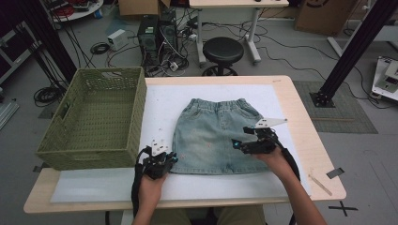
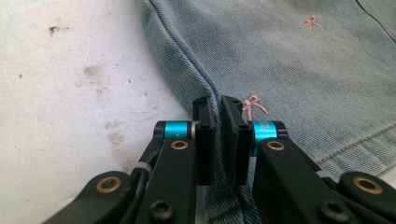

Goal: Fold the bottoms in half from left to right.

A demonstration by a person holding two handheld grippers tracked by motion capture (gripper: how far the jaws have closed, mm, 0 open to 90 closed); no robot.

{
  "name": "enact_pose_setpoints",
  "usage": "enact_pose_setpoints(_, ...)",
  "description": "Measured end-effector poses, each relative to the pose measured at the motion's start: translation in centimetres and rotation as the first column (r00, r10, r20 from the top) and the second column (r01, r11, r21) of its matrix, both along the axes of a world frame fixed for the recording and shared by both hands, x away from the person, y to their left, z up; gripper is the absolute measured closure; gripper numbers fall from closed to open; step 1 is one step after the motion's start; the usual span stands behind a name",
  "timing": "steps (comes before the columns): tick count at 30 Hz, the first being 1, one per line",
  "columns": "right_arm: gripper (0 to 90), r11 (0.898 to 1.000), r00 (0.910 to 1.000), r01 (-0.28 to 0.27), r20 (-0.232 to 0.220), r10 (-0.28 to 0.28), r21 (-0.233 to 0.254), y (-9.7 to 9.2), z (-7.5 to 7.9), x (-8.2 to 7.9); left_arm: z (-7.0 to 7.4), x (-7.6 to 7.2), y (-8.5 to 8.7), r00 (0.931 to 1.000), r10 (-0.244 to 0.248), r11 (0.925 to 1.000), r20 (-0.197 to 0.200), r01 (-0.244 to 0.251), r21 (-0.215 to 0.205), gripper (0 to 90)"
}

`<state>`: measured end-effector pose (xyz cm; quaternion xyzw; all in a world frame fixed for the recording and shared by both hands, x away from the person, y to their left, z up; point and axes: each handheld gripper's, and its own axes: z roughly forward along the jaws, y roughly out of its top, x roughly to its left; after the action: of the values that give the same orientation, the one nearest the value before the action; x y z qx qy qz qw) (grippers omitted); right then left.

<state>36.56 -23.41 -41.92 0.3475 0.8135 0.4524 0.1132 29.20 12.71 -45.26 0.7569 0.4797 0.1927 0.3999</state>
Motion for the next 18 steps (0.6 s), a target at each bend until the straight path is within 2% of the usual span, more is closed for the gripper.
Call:
enact_pose_setpoints(3,21.2,0.999,0.9993,-0.028,-0.024,0.028,-0.021,1.8,0.1,1.0,0.0,-0.1,-0.1,0.9999,-0.006,0.9999,0.011,0.006,0.01,84.8)
enact_pose_setpoints(7,21.2,0.998,0.9984,-0.05,-0.027,0.049,-0.046,4.3,0.4,2.4,0.0,-0.1,-0.1,0.9999,-0.009,0.9999,0.014,0.009,0.014,85.3)
enact_pose_setpoints(14,21.3,0.994,0.9947,-0.098,-0.036,0.096,-0.041,7.6,1.1,4.7,0.0,0.0,-0.1,1.0,-0.008,1.0,0.005,0.008,0.005,85.6)
enact_pose_setpoints(18,21.4,0.994,0.9943,-0.101,-0.037,0.1,-0.043,9.3,1.6,5.8,0.0,-0.1,-0.1,0.9999,-0.01,0.9999,0.011,0.009,0.007,85.6)
